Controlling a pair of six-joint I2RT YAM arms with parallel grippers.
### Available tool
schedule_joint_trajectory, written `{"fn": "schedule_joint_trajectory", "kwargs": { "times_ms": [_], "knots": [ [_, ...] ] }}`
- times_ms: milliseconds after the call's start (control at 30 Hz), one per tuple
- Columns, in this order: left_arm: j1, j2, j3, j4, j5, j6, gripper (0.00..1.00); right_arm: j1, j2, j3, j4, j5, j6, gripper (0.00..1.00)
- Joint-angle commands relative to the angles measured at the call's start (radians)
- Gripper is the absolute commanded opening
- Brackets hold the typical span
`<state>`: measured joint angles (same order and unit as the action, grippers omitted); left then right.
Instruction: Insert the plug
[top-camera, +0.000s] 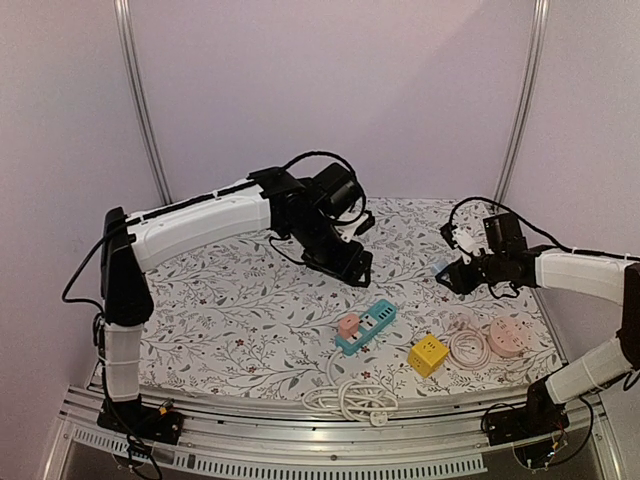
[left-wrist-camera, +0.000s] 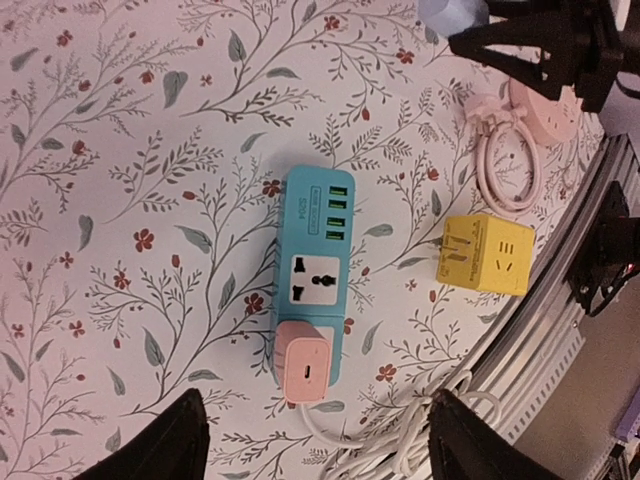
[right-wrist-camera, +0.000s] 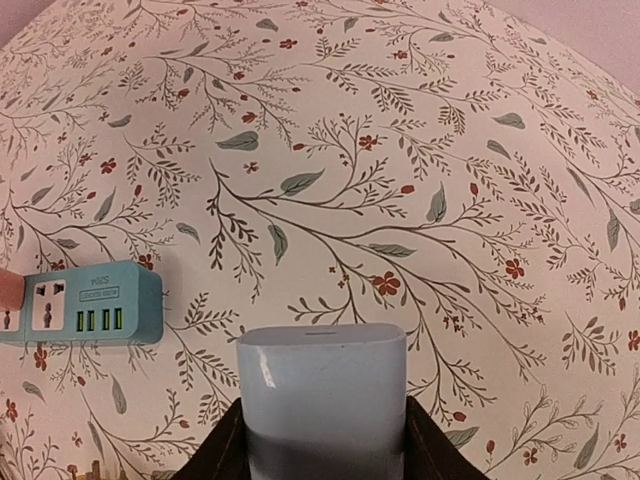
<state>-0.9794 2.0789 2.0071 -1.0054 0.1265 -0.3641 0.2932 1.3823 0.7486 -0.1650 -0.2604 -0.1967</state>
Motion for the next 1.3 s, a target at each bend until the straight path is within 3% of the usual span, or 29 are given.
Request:
{"fn": "schedule_joint_trajectory", "kwargs": {
  "times_ms": [0,333,667,1267],
  "knots": [
    [0.019,-0.063,0.048,0.040,0.011,-0.069,0.75,0.015,-0.092,-0.006,-0.006,-0.008,0.065,0.00],
    [0.080,-0.087,0.070,0.174,0.218,-0.260,0.75,0.087,-0.289,-0.002,-0.029,-0.089,0.104,0.00],
    [0.090,-0.135,-0.077,0.423,0.350,-0.400,0.75,0.162,-0.425,-0.002,-0.040,-0.139,0.022,0.00],
    [0.041,-0.176,-0.163,0.511,0.423,-0.469,0.70,0.308,-0.376,0.064,-0.032,-0.247,-0.150,0.00]
  ]
}}
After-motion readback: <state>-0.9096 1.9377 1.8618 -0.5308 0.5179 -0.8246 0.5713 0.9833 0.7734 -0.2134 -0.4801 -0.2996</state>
